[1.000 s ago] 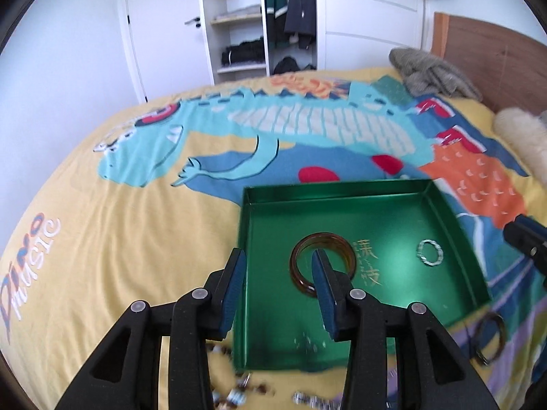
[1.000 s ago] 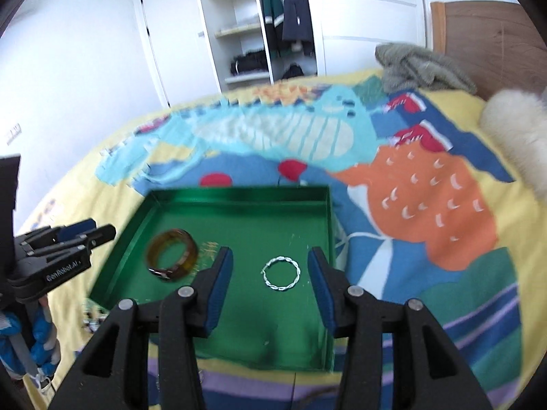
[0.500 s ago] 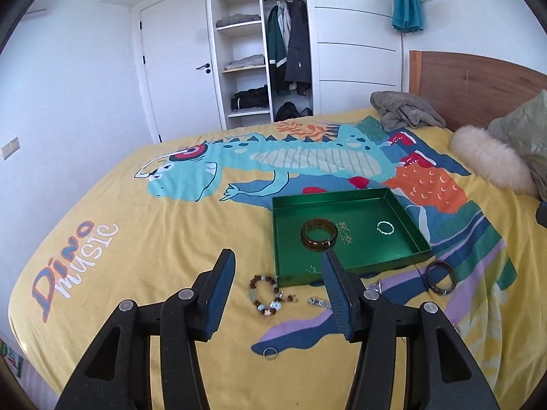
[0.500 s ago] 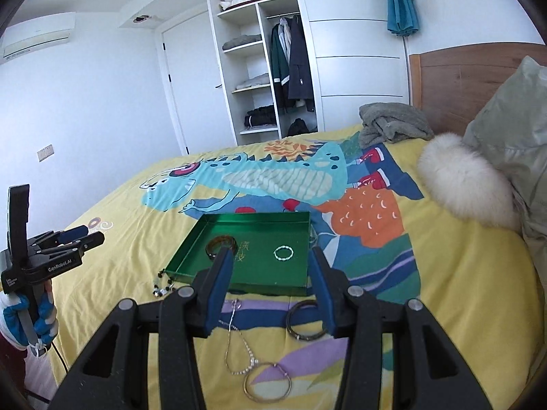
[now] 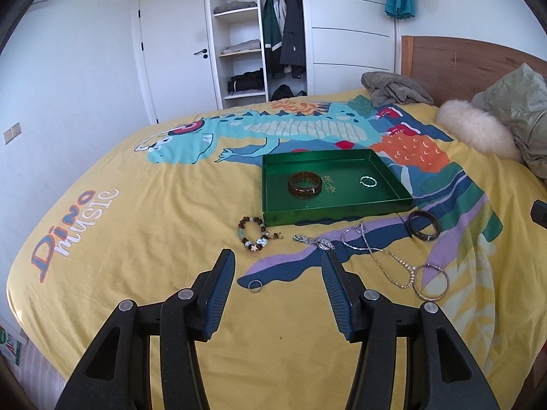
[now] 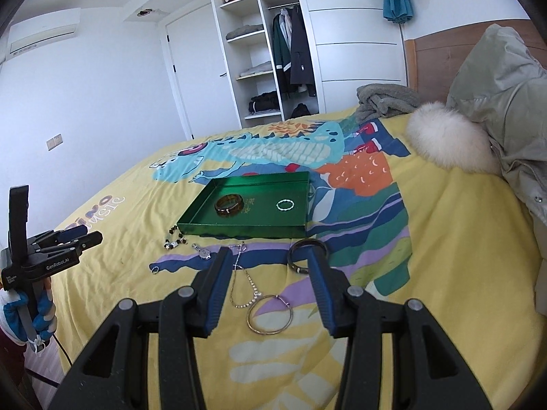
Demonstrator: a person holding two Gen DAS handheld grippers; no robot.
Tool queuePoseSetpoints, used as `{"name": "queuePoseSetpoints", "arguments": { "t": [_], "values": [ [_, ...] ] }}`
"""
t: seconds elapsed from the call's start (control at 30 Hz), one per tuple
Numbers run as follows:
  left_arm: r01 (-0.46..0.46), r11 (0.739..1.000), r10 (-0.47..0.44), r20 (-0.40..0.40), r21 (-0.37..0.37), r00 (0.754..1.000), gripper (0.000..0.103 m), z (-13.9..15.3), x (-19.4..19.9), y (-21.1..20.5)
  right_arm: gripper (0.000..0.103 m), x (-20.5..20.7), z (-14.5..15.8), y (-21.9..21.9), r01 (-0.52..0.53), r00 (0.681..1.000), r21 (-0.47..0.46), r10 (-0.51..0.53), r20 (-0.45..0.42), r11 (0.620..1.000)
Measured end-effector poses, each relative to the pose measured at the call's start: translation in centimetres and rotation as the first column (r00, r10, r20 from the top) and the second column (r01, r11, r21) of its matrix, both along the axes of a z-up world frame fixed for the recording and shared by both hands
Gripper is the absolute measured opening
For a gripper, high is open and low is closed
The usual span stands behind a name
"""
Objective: Organize jewelry
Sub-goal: 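Withdraw both tools from the tray toward the remaining jewelry, then grasp the second twisted silver hoop with the left tool while the right tool grasps the beaded chain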
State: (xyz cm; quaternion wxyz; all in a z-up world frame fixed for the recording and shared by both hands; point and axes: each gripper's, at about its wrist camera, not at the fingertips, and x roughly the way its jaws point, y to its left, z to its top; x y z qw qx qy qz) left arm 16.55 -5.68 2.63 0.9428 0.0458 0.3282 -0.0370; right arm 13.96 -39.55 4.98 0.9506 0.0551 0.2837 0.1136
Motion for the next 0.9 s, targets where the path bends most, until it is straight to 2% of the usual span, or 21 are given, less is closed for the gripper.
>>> {"name": "queuePoseSetpoints", "arguments": {
  "t": [0.23,0.5,0.7,0.9],
  "values": [
    [0.031,0.999,-0.031,-0.030,-0.011,0.999,0.052,-2.2,0.3,-2.0,0.043,0.4,-2.6,0.0,-0.020,0.999,0.017,0.021,-0.042,1.000],
    [0.085,0.996,-0.086,-0.105,-0.014,0.991,0.052,-6.6,1.4,-3.3,0.043,2.1,-5.9,0.5,-0.042,0.994,0.039,0.046,-0.102,0.998],
    [0.123,0.992,-0.124,-0.162,-0.014,0.979,0.051,-9.6,2.7,-4.0,0.043,3.8,-7.9,1.5,-0.074,0.988,0.047,0.080,-0.135,0.996],
    [0.169,0.985,-0.171,-0.228,-0.031,0.959,0.044,-12.0,4.2,-4.8,0.043,6.0,-9.9,2.7,-0.105,0.978,0.057,0.114,-0.176,0.993]
  ]
}}
